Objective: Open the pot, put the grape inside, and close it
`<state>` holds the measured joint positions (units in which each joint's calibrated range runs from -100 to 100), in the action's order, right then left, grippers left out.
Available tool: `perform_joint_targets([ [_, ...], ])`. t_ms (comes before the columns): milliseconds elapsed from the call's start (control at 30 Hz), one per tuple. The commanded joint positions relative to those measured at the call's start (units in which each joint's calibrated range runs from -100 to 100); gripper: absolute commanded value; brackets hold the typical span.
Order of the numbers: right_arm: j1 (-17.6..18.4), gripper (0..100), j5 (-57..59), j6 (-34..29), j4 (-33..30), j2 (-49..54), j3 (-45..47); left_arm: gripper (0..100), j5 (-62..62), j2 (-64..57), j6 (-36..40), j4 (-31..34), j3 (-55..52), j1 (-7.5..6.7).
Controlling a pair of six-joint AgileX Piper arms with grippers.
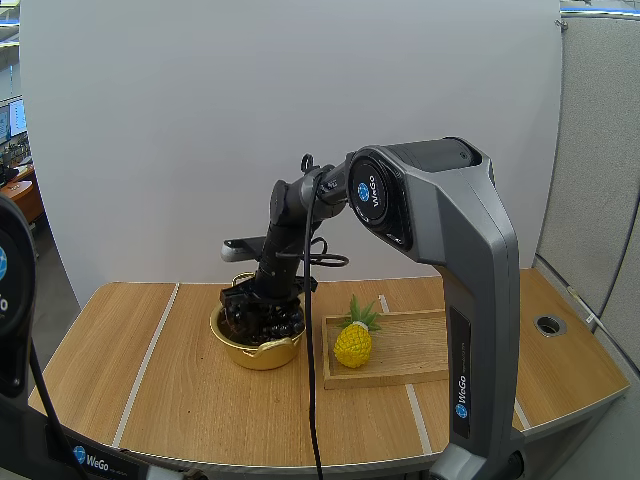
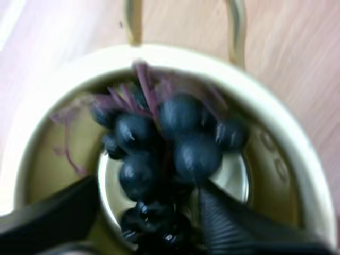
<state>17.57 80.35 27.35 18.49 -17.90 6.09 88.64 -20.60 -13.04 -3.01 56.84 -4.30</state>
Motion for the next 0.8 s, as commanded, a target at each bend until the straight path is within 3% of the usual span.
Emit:
perform_joint_targets([
  [0,0.0,100,0.9,0.3,2.5,0.5,-2.9,0,-2.2,-0.3,0.2,0.7,0.2,-0.19],
  [367,0.0,100,3.8,0.3,1.7,8.4,-2.9,0,-2.2,-0.3,0.2,0.7,0.2,-0.19],
  [767,0.0,100,16.9,-4.4,-3.9,22.5,-2.8,0,-2.2,-0.3,0.2,0.7,0.2,-0.19],
])
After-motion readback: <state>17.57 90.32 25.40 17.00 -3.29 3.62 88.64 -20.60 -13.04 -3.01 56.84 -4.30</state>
